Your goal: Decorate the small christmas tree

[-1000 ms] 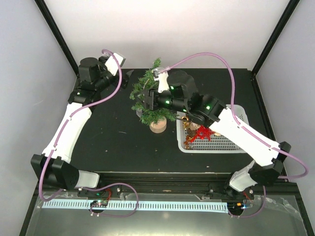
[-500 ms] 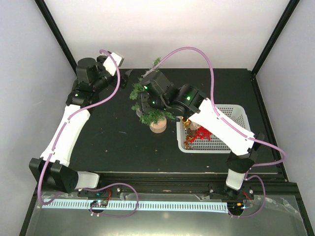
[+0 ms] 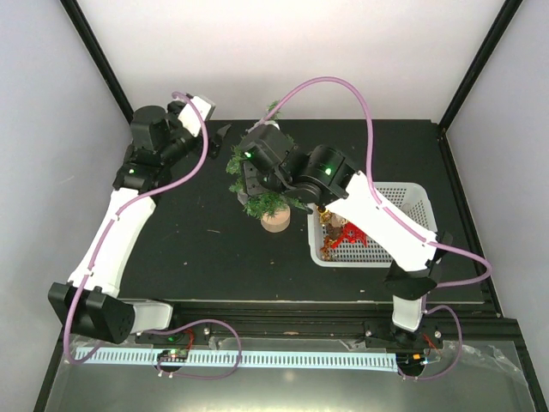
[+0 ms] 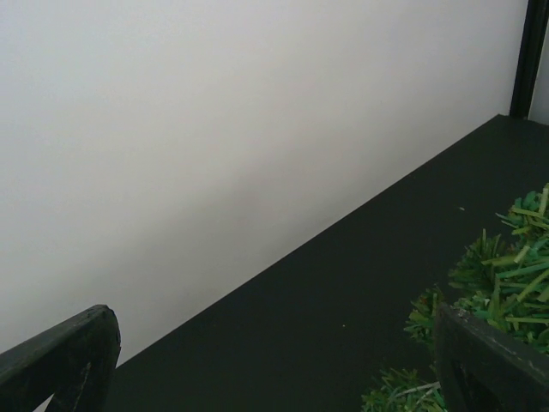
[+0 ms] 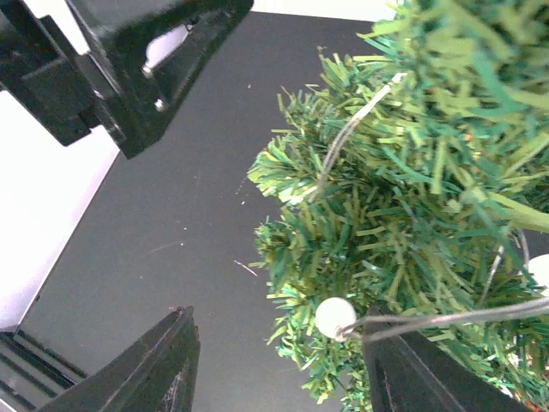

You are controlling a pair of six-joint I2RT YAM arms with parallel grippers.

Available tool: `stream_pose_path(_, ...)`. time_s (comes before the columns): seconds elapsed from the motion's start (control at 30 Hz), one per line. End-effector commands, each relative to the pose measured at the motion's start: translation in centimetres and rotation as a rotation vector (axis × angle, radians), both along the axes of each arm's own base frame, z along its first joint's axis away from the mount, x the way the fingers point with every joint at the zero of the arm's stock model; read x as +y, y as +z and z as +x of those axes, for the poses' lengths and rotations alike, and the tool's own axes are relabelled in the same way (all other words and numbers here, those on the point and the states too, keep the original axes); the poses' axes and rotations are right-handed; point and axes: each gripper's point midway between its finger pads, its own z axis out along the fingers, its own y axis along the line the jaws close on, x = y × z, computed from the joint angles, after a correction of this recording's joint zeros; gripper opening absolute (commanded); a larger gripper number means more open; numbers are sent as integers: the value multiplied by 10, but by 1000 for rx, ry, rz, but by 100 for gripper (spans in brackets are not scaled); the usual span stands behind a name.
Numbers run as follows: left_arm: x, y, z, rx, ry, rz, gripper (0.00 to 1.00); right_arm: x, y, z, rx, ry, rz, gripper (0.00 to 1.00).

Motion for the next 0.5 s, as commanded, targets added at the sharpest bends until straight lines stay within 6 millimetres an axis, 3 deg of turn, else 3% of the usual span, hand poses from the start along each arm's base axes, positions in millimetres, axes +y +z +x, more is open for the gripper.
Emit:
stream_pose_path(0.0, 5, 17, -12, -56, 5, 9, 99, 2, 12, -7, -30, -4, 4, 54)
stream_pose_path(0.13, 7, 17, -15, -64, 11, 25, 99, 1, 10, -9, -21, 4, -8, 54)
stream_pose_path(0.3, 9, 20, -20, -75, 10, 38, 99, -11, -13, -11, 8, -21, -100, 54)
stream_pose_path(0.47, 8, 16, -21, -63, 3, 32, 99, -16, -24, -14, 19, -15, -115, 54)
